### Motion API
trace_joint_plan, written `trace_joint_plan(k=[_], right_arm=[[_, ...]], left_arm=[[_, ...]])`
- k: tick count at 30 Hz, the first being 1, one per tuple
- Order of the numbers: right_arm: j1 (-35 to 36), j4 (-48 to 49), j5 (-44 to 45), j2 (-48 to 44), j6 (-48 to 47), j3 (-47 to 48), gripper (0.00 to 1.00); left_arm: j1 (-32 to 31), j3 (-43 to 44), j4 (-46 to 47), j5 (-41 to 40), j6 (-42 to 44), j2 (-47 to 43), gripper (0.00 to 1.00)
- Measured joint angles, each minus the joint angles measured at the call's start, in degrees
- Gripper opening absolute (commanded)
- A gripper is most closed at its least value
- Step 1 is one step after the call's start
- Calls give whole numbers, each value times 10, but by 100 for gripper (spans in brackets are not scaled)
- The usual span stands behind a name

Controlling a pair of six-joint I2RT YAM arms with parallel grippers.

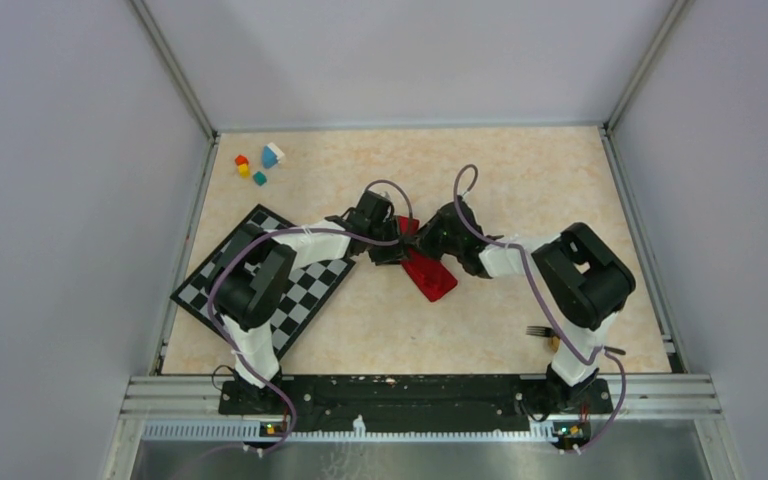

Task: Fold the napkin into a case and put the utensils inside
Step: Fold the 2/3-rectangle-folded napkin at the center of the board, then smooth out the smaller rectangle-folded napkin at the center of the board.

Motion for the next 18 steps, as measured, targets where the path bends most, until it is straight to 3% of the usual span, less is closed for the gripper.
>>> trace_joint_plan(k=[1, 4, 8, 11, 18], right_arm=[[0, 0, -2, 0, -3, 0, 28], [-5, -8, -13, -5, -26, 0, 44], [-33, -33, -67, -28, -87, -3, 53], [-68, -32, -130, -78, -131, -35, 52], [-136, -38, -256, -139, -242, -68, 33]], left_arm=[[0, 0, 0, -1, 0, 0, 40], [0, 0, -1, -6, -2, 1, 37], [0, -2, 1, -8, -3, 1, 34], [0, -5, 10, -9, -2, 2, 32], [2, -29, 42, 1, 11, -5, 26]])
